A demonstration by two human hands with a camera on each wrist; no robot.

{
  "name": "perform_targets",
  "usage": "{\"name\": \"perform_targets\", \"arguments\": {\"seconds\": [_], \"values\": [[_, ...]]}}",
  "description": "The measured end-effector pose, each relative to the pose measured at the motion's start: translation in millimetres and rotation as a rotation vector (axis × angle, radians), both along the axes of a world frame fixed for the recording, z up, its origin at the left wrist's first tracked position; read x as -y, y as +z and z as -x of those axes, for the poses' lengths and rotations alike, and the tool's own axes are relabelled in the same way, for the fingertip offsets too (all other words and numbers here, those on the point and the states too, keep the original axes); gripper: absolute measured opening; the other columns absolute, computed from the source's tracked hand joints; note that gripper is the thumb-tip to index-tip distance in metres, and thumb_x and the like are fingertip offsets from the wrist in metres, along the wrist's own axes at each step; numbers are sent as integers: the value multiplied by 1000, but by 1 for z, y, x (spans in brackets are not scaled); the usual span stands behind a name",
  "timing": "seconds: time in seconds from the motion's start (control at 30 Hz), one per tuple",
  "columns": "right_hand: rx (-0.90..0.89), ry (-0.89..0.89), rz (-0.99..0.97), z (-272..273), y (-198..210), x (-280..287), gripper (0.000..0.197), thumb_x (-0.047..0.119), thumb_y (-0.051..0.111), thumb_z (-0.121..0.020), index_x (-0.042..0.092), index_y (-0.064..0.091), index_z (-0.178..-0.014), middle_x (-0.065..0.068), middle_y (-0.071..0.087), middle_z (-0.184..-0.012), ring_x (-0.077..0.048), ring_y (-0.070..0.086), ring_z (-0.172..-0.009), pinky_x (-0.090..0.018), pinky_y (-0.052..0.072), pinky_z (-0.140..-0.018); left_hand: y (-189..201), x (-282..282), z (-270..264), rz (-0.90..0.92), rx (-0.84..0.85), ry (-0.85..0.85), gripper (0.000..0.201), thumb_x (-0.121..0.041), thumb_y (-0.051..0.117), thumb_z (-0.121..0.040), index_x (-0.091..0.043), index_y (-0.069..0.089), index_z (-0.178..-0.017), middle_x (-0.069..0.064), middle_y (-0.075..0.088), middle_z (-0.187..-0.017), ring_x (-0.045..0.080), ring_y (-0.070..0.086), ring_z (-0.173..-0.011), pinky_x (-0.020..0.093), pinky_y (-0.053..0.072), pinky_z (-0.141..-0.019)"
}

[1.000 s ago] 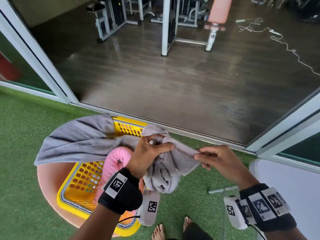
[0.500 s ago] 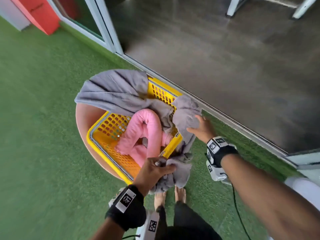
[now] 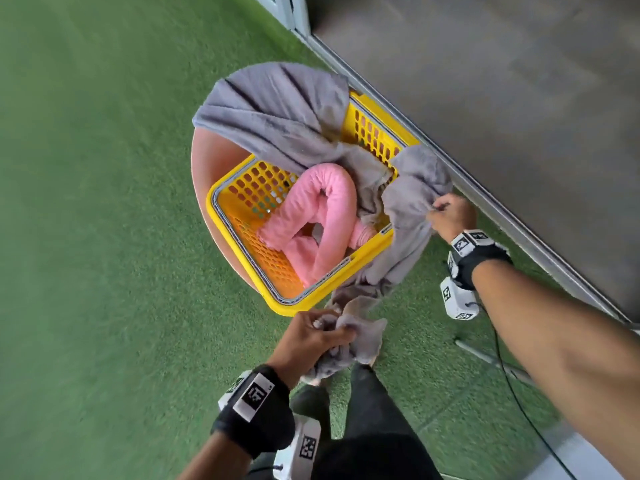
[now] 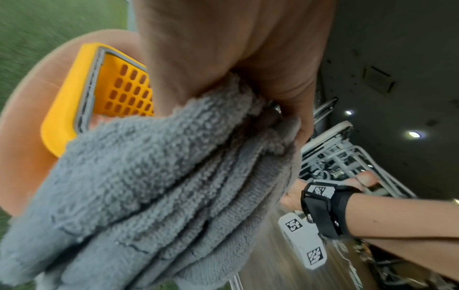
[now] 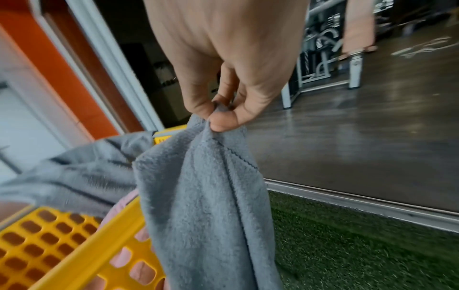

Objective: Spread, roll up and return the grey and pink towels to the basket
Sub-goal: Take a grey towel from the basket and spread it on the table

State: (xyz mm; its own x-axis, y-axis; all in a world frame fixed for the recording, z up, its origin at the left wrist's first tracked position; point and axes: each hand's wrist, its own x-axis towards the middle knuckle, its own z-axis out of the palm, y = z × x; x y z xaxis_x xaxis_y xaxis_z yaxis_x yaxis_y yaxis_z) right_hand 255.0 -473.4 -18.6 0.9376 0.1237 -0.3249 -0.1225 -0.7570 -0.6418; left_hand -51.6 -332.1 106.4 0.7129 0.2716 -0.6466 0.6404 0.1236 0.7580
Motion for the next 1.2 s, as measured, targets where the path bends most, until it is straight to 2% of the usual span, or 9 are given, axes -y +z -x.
{"name": "perform_targets", "arguments": {"seconds": [0.13, 0.27, 0.4, 0.6, 0.7, 0.87, 0.93, 1.03, 1.2], "values": [[16, -172, -79, 25, 15, 34, 30, 27, 67, -64, 14, 71, -90, -12, 75, -83, -31, 72, -79, -44, 59, -78, 2, 10, -2, 22, 52, -96, 20, -17, 79, -74, -1, 68, -80, 24, 69, -84, 29, 62, -69, 48, 55, -71], [111, -342, -103, 60, 42, 82, 18, 16, 69, -74, 15, 70, -91, -5, 71, -76, -22, 68, -71, -23, 53, -65, -1, 19, -2, 21, 112, -213, 22, -24, 80, -68, -6, 71, -78, 15, 71, -78, 18, 61, -68, 37, 52, -67], [184, -491, -105, 95, 75, 123, 18, 21, 69, -72, 20, 69, -89, -1, 70, -71, -20, 70, -74, -33, 58, -74, 1, 27, 10, 11, 169, -368, 8, -15, 80, -74, -20, 73, -74, 2, 73, -75, 11, 64, -67, 25, 50, -65], [226, -618, -84, 159, 105, 169, 12, 37, 66, -64, 29, 63, -73, -4, 74, -75, -26, 71, -81, -42, 57, -83, 3, 30, 46, 52, 217, -538, 10, -26, 80, -71, -22, 74, -77, 7, 74, -80, 19, 67, -71, 29, 53, -69], [269, -660, 3, 195, 118, 182, 18, 38, 69, -70, 25, 67, -84, -7, 74, -81, -26, 69, -86, -39, 54, -86, 8, 30, 65, 86, 231, -603, 11, -19, 78, -75, -25, 72, -69, -1, 72, -73, 13, 64, -66, 22, 47, -65], [169, -391, -249, 239, 140, 176, 62, 20, 73, -86, 20, 47, -142, -4, 55, -136, -14, 53, -122, -37, 47, -101, 16, 34, 71, 104, 251, -628, 11, -26, 77, -68, -17, 70, -69, 11, 68, -71, 16, 58, -66, 33, 46, -68], [76, -303, -303, 260, 152, 163, 55, 25, 67, -92, 21, 46, -143, -4, 54, -139, -18, 55, -123, -39, 49, -100, 22, 39, 65, 144, 259, -616, 13, -22, 78, -72, -13, 70, -71, 20, 68, -74, 22, 59, -68, 39, 49, -68], [-119, -194, -401, 296, 174, 142, 39, 36, 50, -100, 16, 57, -132, -7, 63, -131, -22, 63, -115, -35, 52, -95, 28, 53, 51, 156, 281, -559, 24, -10, 76, -77, -15, 63, -58, 9, 57, -56, 23, 49, -59, 33, 41, -61], [-196, -77, -393, 327, 187, 147, 42, 49, 51, -95, 26, 62, -128, 5, 67, -121, -14, 63, -110, -29, 51, -90, 42, 85, 26, 177, 315, -555, 23, -10, 75, -79, 10, 63, -75, 15, 58, -62, 23, 53, -61, 33, 43, -62]]}}
